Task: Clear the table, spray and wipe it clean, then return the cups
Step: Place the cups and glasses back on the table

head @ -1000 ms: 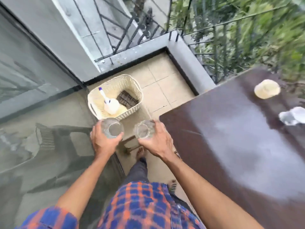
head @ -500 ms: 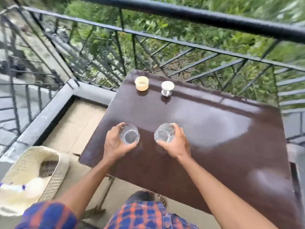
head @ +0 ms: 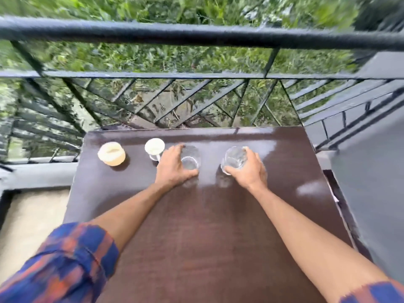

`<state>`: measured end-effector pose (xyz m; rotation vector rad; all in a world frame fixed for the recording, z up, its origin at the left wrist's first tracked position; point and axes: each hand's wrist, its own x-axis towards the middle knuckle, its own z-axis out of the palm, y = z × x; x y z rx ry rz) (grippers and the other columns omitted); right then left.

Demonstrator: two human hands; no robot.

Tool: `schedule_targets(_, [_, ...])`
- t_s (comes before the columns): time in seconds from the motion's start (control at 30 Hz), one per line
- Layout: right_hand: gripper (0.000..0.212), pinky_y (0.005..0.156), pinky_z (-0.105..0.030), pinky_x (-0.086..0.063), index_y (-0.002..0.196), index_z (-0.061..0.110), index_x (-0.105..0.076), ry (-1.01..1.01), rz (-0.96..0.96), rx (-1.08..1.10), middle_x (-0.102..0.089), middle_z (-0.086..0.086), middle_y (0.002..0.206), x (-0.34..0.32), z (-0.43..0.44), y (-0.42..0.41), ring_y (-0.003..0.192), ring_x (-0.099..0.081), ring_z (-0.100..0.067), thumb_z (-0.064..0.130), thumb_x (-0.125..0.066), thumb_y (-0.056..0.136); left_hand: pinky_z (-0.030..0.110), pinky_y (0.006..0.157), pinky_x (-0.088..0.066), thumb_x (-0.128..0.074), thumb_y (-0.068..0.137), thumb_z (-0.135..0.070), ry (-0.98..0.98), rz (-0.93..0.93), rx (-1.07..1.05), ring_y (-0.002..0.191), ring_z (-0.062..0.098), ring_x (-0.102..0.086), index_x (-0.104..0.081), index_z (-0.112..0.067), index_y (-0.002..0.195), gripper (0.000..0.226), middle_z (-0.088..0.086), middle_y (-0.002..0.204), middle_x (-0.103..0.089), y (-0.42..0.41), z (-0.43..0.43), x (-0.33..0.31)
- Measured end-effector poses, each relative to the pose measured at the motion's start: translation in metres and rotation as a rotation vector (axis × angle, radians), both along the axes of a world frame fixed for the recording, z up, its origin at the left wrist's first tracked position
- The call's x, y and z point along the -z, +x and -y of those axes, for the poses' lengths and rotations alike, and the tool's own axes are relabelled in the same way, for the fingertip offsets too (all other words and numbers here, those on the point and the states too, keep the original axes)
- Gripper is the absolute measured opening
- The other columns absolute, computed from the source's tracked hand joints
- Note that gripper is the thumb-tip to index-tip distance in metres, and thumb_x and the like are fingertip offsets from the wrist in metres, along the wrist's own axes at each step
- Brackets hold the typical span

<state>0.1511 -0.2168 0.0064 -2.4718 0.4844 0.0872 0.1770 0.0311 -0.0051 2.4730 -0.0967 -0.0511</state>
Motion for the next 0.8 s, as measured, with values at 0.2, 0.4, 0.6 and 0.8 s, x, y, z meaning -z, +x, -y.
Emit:
schedule_targets(0.2, [0.089, 0.095, -0.040, -0.047, 0.136, 0.037, -0.047, 0.005, -0.005, 0.040, -0.055, -0.001, 0.130, 0.011, 0.007, 0.050, 0.120, -0.057, -0.032, 0.065, -0.079, 0.059, 0.043, 0.097, -0.050, -0.080, 0.055, -0.059, 0.012, -0.021, -0.026, 0.108, 0.034, -0.061, -0.054, -0.012, 0.137, 0.098, 0.013, 0.118, -0.065, 0.049, 0.007, 0.010])
schedule_targets(0.4, [0.086, 0.090, -0.039, -0.047, 0.135, 0.038, -0.046, 0.011, 0.016, 0.031, -0.056, 0.000, 0.121, 0.018, 0.000, 0.072, 0.117, -0.057, -0.030, 0.067, -0.074, 0.059, 0.043, 0.098, -0.048, -0.078, 0.052, -0.061, -0.002, -0.061, -0.095, 0.108, 0.032, -0.059, -0.053, -0.016, 0.137, 0.100, 0.009, 0.119, -0.063, 0.063, 0.007, 0.018])
schedule_targets(0.6, [0.102, 0.102, -0.045, -0.043, 0.152, 0.040, -0.029, 0.021, -0.053, -0.002, -0.048, 0.000, 0.144, 0.023, 0.002, 0.072, 0.133, -0.047, -0.029, 0.066, -0.075, 0.065, 0.045, 0.100, -0.047, -0.082, 0.059, -0.056, 0.027, -0.107, -0.075, 0.113, 0.036, -0.057, -0.046, -0.014, 0.144, 0.101, 0.014, 0.124, -0.060, 0.064, 0.010, 0.018])
schedule_targets(0.8, [0.107, 0.108, -0.043, -0.038, 0.157, 0.040, -0.019, 0.050, -0.099, -0.019, -0.049, 0.002, 0.151, 0.015, 0.010, 0.055, 0.140, -0.042, -0.027, 0.060, -0.078, 0.071, 0.045, 0.104, -0.047, -0.086, 0.062, -0.052, -0.060, -0.127, -0.118, 0.120, 0.035, -0.056, -0.039, -0.015, 0.149, 0.105, 0.016, 0.129, -0.059, 0.049, 0.008, 0.014])
